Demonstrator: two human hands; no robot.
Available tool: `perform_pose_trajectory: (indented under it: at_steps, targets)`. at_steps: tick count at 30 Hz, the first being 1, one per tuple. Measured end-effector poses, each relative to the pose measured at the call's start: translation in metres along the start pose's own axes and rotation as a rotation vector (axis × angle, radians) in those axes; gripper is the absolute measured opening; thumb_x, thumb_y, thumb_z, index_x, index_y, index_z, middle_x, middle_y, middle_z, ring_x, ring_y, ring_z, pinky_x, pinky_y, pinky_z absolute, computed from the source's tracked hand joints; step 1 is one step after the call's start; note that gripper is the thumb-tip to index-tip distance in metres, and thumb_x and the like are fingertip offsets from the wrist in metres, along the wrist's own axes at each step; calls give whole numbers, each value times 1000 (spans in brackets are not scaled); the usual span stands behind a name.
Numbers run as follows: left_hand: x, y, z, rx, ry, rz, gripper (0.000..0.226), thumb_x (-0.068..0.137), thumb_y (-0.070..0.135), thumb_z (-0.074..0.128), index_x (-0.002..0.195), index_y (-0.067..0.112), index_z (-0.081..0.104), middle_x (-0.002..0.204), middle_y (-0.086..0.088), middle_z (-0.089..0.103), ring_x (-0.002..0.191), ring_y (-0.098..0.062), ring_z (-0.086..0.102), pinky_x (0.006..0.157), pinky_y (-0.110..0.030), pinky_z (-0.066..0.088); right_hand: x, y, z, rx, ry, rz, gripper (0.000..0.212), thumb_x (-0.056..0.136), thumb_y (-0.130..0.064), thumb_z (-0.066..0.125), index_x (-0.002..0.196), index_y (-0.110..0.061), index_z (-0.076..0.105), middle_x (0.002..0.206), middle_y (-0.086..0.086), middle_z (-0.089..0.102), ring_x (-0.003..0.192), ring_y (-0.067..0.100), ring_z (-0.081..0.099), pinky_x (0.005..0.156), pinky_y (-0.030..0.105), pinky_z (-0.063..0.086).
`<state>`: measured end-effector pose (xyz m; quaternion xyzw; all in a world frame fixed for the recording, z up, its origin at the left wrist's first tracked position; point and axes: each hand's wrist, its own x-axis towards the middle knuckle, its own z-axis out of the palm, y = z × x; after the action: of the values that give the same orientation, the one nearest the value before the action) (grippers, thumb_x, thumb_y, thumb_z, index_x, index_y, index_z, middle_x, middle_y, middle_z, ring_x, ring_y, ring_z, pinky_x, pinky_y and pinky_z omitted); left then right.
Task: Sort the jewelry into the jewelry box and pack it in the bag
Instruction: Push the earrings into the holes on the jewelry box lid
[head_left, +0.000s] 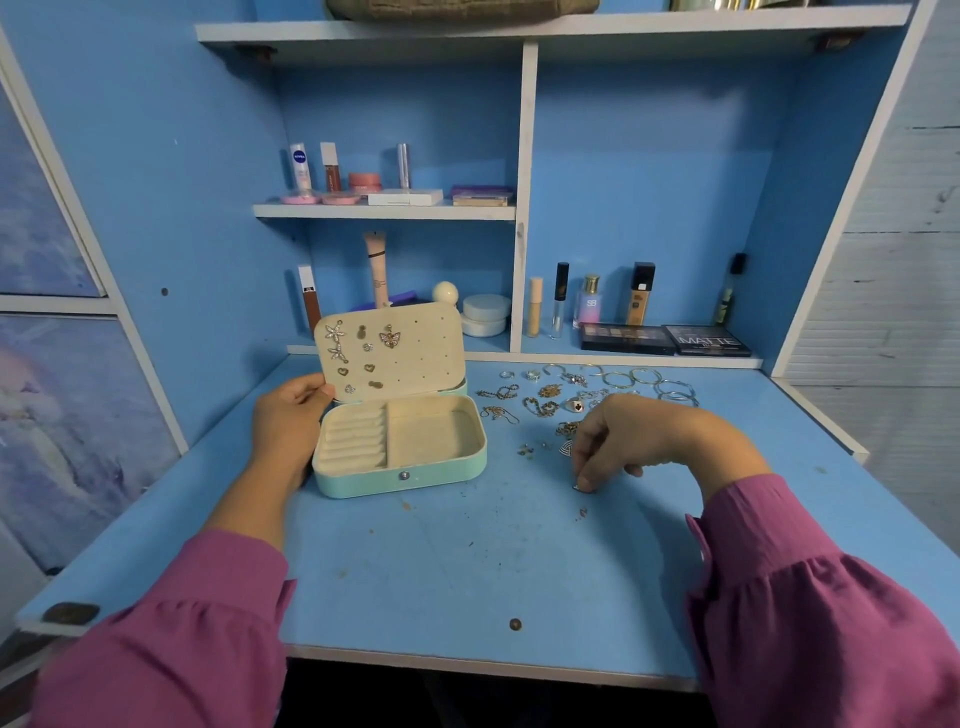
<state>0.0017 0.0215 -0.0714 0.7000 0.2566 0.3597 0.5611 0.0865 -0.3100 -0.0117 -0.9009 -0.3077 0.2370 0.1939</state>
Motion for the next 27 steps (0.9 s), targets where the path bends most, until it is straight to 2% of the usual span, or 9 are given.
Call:
perform_pose_trajectory:
  at_steps: [5, 8, 11, 14, 17, 20, 22, 25, 27]
  targets:
    - [-1, 2, 0, -1, 6, -9, 21, 91, 9, 59, 110, 12, 69, 102, 1, 68, 92, -16, 64, 83, -31, 50, 1, -6, 4, 52, 43, -60, 7, 71, -20, 80, 72, -20, 73, 66, -5, 66, 53, 7, 49, 49, 19, 40]
    - [-1, 4, 1, -13, 10, -18, 20, 91, 9, 59, 108, 11, 70, 100, 0, 68, 91, -16, 64, 82, -30, 50, 2, -11, 5, 157, 178, -140, 9, 72, -20, 81, 73, -17, 72, 65, -5, 64, 51, 5, 48, 46, 16, 35]
    - [-1, 5, 2, -28, 11, -19, 19, 91, 9, 60, 108, 10, 70, 101, 0, 68, 89, -15, 63, 78, -27, 48, 9, -19, 11, 394, 349, -232, 10, 77, -11, 77, 76, -8, 68, 59, -7, 61, 43, -3, 46, 40, 8, 32]
    - [-1, 7, 2, -28, 17, -16, 21, 91, 10, 60, 110, 9, 69, 101, 1, 67, 88, -13, 62, 77, -26, 46, 21, -29, 21, 559, 462, -305, 10, 78, -6, 75, 77, -10, 66, 63, -6, 63, 50, -3, 51, 47, 8, 38]
    - [0, 7, 2, -26, 11, -6, 22, 91, 9, 60, 111, 8, 68, 102, 0, 67, 88, -13, 61, 77, -25, 45, 37, -38, 28, 666, 537, -310, 13, 78, -5, 76, 84, -14, 68, 77, 4, 67, 65, 8, 58, 57, 10, 45]
    - [2, 8, 2, -49, 1, -17, 22, 90, 9, 61, 111, 9, 69, 103, 0, 68, 88, -11, 62, 78, -25, 45, 53, -50, 30, 691, 628, -300, 13, 77, -7, 77, 80, -17, 68, 79, 8, 67, 63, 9, 57, 53, 10, 43]
    - [3, 7, 1, -72, -8, -27, 22, 90, 9, 62, 110, 10, 69, 101, 0, 68, 87, -10, 62, 78, -25, 46, 64, -61, 30, 702, 680, -312, 15, 75, -7, 78, 77, -17, 67, 75, 4, 67, 65, 8, 60, 58, 11, 48]
    - [5, 3, -1, -82, -37, -23, 21, 89, 10, 62, 109, 8, 70, 103, -1, 71, 91, -13, 65, 85, -29, 51, 79, -78, 29, 678, 737, -319, 14, 77, -10, 77, 76, -18, 67, 70, -5, 66, 60, -4, 58, 58, 9, 48]
    - [6, 2, -2, -87, -42, -18, 22, 90, 10, 62, 109, 6, 70, 103, -3, 71, 91, -13, 65, 82, -26, 50, 90, -89, 30, 672, 757, -334, 12, 78, -12, 76, 76, -19, 67, 73, -2, 67, 64, -2, 60, 62, 10, 48]
